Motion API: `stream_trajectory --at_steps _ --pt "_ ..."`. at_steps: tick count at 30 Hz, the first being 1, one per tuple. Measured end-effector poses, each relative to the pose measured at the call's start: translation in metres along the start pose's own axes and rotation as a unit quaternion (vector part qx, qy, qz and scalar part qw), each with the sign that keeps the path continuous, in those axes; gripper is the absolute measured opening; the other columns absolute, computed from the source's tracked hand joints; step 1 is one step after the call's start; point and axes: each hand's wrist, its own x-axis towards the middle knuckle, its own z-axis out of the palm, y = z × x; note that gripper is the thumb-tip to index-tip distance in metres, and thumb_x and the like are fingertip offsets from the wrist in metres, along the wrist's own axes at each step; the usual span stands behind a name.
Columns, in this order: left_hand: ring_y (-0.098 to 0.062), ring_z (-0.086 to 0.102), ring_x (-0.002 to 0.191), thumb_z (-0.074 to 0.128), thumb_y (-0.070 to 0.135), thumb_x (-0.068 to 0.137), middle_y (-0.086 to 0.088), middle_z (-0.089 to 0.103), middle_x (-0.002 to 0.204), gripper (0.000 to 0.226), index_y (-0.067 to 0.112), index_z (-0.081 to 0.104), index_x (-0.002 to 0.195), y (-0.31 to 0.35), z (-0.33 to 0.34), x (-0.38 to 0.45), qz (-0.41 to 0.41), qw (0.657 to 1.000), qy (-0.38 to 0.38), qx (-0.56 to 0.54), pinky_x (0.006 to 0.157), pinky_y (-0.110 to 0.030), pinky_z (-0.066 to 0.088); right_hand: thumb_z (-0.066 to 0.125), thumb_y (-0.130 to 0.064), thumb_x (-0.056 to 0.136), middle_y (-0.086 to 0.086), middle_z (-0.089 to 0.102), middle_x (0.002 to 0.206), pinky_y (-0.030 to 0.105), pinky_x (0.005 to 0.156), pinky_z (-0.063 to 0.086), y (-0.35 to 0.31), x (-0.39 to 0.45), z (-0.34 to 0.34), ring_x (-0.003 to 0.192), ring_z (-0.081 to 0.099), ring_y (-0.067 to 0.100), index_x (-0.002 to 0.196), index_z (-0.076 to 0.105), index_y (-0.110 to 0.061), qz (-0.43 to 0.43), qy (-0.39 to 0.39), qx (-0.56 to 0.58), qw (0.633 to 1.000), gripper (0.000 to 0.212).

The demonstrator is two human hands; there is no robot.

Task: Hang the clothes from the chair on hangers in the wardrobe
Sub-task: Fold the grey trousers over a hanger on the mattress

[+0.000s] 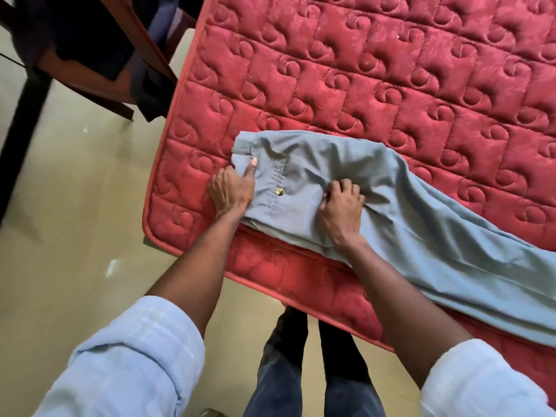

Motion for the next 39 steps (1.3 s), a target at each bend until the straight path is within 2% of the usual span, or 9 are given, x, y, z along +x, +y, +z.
stream_trajectory --at_steps 8,11,14,19,23,28,32,35,39 --pt "-0.044 0.061 0.094 0.051 0.067 0.089 -0.027 0.065 0.102 0.066 0.003 0.055 0.108 -0.044 -0.026 0.011 0.026 0.997 0.042 -0.056 0.064 -0.041 0.031 0.056 -0.024 0.088 0.016 0.056 0.114 0.045 0.086 0.041 -0.001 -0.028 -0.002 0.103 0.050 0.036 0.104 0.061 -0.011 -0.020 0.018 0.021 0.999 0.022" --pt "-0.040 0.055 0.108 0.049 0.057 0.095 -0.022 0.054 0.122 0.059 0.005 0.047 0.122 -0.053 -0.029 0.019 0.003 0.996 0.084 0.019 0.083 -0.044 0.041 0.052 -0.033 0.093 0.016 0.050 0.134 0.047 0.094 0.037 0.005 -0.048 0.010 0.119 0.042 0.033 0.125 0.058 -0.017 0.001 -0.004 -0.012 1.000 0.036" --pt "-0.042 0.048 0.120 0.050 0.033 0.097 -0.025 0.048 0.131 0.047 0.008 0.039 0.135 -0.036 -0.031 -0.007 0.124 0.981 0.147 0.025 0.101 -0.048 0.039 0.048 -0.035 0.093 0.013 0.045 0.141 0.047 0.098 0.033 0.001 -0.051 0.016 0.124 0.037 0.031 0.133 0.054 -0.020 0.019 -0.017 -0.022 0.999 0.043" --pt "-0.036 0.028 0.144 0.041 0.039 0.098 -0.021 0.032 0.156 0.057 0.014 0.038 0.149 0.022 0.028 -0.073 0.421 0.906 -0.054 0.015 0.116 -0.052 0.027 0.048 -0.034 0.091 0.011 0.047 0.140 0.049 0.100 0.039 0.010 -0.040 0.003 0.124 0.042 0.034 0.128 0.058 -0.019 0.017 -0.037 0.059 0.997 0.041" --pt "-0.027 -0.002 0.152 0.029 0.053 0.101 -0.009 0.002 0.165 0.065 0.025 0.014 0.157 0.035 0.065 -0.089 0.385 0.905 -0.137 0.117 0.123 -0.046 0.001 0.039 -0.046 0.093 0.009 0.039 0.152 0.044 0.109 0.027 0.059 -0.051 -0.003 0.133 0.034 0.030 0.143 0.046 -0.020 0.011 -0.025 -0.012 1.000 0.057" --pt "-0.033 0.004 0.151 0.038 0.032 0.091 -0.013 0.009 0.164 0.069 0.018 0.021 0.156 0.050 0.069 -0.106 0.346 0.928 -0.063 0.126 0.122 -0.050 0.004 0.020 -0.053 0.095 0.005 0.022 0.161 0.045 0.119 0.010 0.157 -0.086 -0.021 0.147 0.020 0.026 0.154 0.026 -0.018 0.139 -0.009 -0.031 0.990 0.069" --pt "-0.033 0.002 0.151 0.055 0.010 0.072 -0.014 0.006 0.164 0.094 0.014 0.014 0.157 0.094 0.091 -0.161 0.463 0.874 -0.087 0.119 0.123 -0.045 0.001 0.020 -0.052 0.096 0.012 0.014 0.162 0.042 0.120 0.000 0.189 -0.100 -0.029 0.150 0.010 0.031 0.154 0.021 -0.012 0.124 -0.038 -0.033 0.991 0.071" --pt "-0.031 0.003 0.152 0.066 0.012 0.064 -0.013 0.008 0.164 0.105 0.015 0.015 0.157 0.133 0.116 -0.212 0.518 0.838 -0.130 0.117 0.122 -0.044 0.001 0.029 -0.047 0.098 0.011 0.029 0.158 0.042 0.119 0.010 0.230 -0.114 -0.040 0.147 0.023 0.027 0.151 0.034 -0.013 0.022 -0.033 -0.057 0.998 0.063" --pt "-0.035 0.015 0.149 0.048 0.013 0.064 -0.019 0.021 0.160 0.091 0.009 0.028 0.153 0.177 0.150 -0.279 0.518 0.848 -0.102 0.050 0.123 -0.047 0.010 0.023 -0.044 0.099 0.007 0.031 0.157 0.042 0.118 0.018 0.314 -0.153 -0.068 0.146 0.025 0.024 0.150 0.035 -0.013 0.160 0.000 -0.050 0.986 0.061"
